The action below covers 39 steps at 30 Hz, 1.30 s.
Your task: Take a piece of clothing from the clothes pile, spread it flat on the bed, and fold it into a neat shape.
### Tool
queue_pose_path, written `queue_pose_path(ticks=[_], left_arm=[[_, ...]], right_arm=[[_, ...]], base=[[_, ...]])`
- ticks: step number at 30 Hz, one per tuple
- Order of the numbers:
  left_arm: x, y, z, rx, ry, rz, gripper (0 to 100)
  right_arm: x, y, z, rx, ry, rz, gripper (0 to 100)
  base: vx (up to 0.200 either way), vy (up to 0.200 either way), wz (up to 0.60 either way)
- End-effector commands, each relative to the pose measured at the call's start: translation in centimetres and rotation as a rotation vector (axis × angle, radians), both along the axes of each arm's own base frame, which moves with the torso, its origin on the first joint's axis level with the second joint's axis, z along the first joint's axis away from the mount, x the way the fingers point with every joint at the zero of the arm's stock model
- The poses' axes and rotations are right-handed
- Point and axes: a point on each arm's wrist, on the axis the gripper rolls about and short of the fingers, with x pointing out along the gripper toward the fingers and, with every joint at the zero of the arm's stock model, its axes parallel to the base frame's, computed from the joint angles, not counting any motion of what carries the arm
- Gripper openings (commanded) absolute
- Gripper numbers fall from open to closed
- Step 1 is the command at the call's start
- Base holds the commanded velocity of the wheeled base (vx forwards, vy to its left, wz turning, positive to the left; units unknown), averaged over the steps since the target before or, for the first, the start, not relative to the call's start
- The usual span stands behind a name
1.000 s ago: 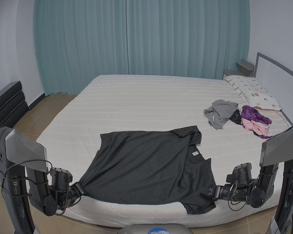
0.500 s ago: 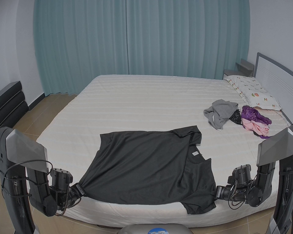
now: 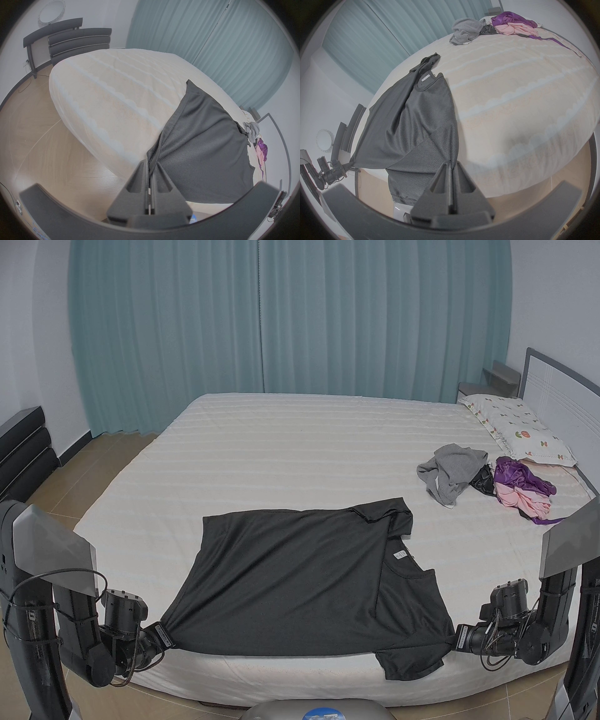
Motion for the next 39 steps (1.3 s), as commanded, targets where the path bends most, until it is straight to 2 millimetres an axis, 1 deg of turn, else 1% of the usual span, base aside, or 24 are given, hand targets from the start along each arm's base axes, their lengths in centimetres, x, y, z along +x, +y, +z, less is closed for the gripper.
queue_pose_path(ticks=[1, 5, 6, 10, 11, 13, 17, 21, 23, 26, 30, 35, 39], left_arm=[[-0.1, 0.0, 0.0, 0.001, 0.003, -0.002, 0], [-0.4, -0.1, 0.0, 0.003, 0.014, -0.006, 0], [-0.4, -0.1, 0.0, 0.003, 0.014, -0.006, 100], [-0.4, -0.1, 0.1, 0.003, 0.009, -0.007, 100], [-0.4, -0.1, 0.2, 0.001, 0.003, -0.006, 100], [-0.3, -0.1, 0.4, -0.002, -0.007, -0.004, 100], [0.1, 0.1, 1.9, -0.03, -0.078, 0.005, 100], [0.4, 0.2, 2.6, -0.047, -0.112, 0.004, 100], [0.9, 0.2, 3.4, -0.064, -0.158, 0.014, 100], [0.9, 0.1, 4.3, -0.104, -0.2, 0.037, 100], [1.2, 0.1, 4.2, -0.126, -0.203, 0.056, 100], [1.3, 0.3, 4.1, -0.167, -0.198, 0.066, 100], [1.3, 0.4, 4.1, -0.214, -0.187, 0.049, 100]], right_arm=[[-0.2, 0.1, 0.1, 0.0, 0.003, 0.008, 0], [-0.4, 0.3, 0.0, -0.003, 0.011, 0.017, 0], [-0.4, 0.3, 0.0, -0.003, 0.011, 0.017, 100], [-0.4, 0.4, 0.3, 0.007, -0.005, 0.014, 100], [-0.3, 0.4, 0.7, 0.015, -0.036, 0.012, 100], [-0.4, 0.4, 1.0, 0.018, -0.054, 0.01, 100], [0.0, 0.6, 1.8, 0.059, -0.13, 0.001, 100], [0.2, 0.8, 2.1, 0.1, -0.156, -0.016, 100], [0.6, 1.0, 2.4, 0.123, -0.184, -0.028, 100], [0.7, 1.2, 3.1, 0.161, -0.221, -0.046, 100], [0.4, 2.0, 3.4, 0.186, -0.219, -0.031, 100], [0.4, 2.2, 3.5, 0.195, -0.219, -0.027, 100], [0.5, 2.2, 3.4, 0.196, -0.218, -0.03, 100]], base=[[0.0, 0.0, 0.0], [0.0, 0.0, 0.0], [0.0, 0.0, 0.0], [0.0, 0.0, 0.0], [0.0, 0.0, 0.0], [0.0, 0.0, 0.0], [0.0, 0.0, 0.0], [0.0, 0.0, 0.0], [0.0, 0.0, 0.0], [0.0, 0.0, 0.0], [0.0, 0.0, 0.0], [0.0, 0.0, 0.0], [0.0, 0.2, 0.0]])
